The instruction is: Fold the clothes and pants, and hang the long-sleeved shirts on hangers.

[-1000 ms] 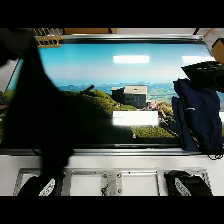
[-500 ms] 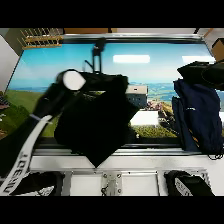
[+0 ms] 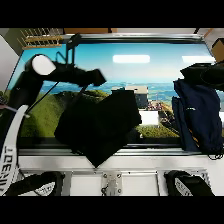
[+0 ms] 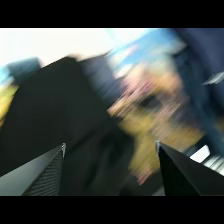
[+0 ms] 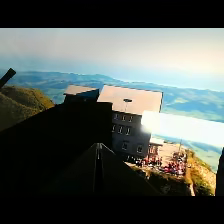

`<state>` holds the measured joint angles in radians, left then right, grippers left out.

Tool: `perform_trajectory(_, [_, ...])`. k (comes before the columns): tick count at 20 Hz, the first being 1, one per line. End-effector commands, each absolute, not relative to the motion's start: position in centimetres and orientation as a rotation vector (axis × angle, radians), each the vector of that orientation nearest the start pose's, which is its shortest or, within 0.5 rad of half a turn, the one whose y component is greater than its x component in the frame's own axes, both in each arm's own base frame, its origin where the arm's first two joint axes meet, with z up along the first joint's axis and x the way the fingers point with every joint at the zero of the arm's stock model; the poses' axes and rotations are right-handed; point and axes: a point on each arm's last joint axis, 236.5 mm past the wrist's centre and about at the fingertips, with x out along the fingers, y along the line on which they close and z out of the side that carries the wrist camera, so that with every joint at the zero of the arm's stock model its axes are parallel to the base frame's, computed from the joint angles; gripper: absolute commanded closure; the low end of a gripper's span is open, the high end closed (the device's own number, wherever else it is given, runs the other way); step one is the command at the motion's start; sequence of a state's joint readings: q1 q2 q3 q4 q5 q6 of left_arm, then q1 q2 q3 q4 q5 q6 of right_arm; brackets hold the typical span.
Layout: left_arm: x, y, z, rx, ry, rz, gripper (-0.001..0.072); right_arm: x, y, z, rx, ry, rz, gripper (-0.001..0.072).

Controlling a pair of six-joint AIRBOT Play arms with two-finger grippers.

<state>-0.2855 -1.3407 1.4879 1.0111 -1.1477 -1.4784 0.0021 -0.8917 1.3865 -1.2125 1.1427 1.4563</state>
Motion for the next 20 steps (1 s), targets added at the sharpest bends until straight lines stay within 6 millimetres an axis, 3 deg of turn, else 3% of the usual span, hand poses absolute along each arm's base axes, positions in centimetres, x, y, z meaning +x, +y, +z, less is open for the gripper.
perform_trajectory(1, [33.0,-13.9,8.7,-0.013,1.236,-0.592,0.0102,35.6,7.8,26.2,0.139,0.643,0.312,0.0699])
perform_trajectory(4, [30.1,-9.8,5.0,-0.005,1.302,-0.504,0.0101,35.5,7.9,26.0,0.139,0.655,0.315,0.0698])
perform_trajectory(7, [27.2,-8.1,2.5,0.011,1.34,-0.504,0.0093,35.1,7.9,25.6,0.135,0.679,0.319,0.0699])
perform_trajectory(13, [23.8,-7.3,-1.5,0.022,1.354,-0.5,0.0094,34.8,8.0,24.4,0.16,0.717,0.313,0.0699])
perform_trajectory(18, [23.1,-7.3,-3.3,0.001,1.413,-0.502,0.0098,34.5,8.0,20.4,0.178,0.812,0.306,0.0698])
perform_trajectory(19, [23.0,-7.3,-3.3,-0.003,1.432,-0.507,0.0235,34.3,8.0,18.9,0.183,0.847,0.303,0.0698])
perform_trajectory(20, [23.0,-7.4,-3.2,-0.006,1.449,-0.514,0.0539,34.0,8.0,17.1,0.191,0.889,0.3,0.0698])
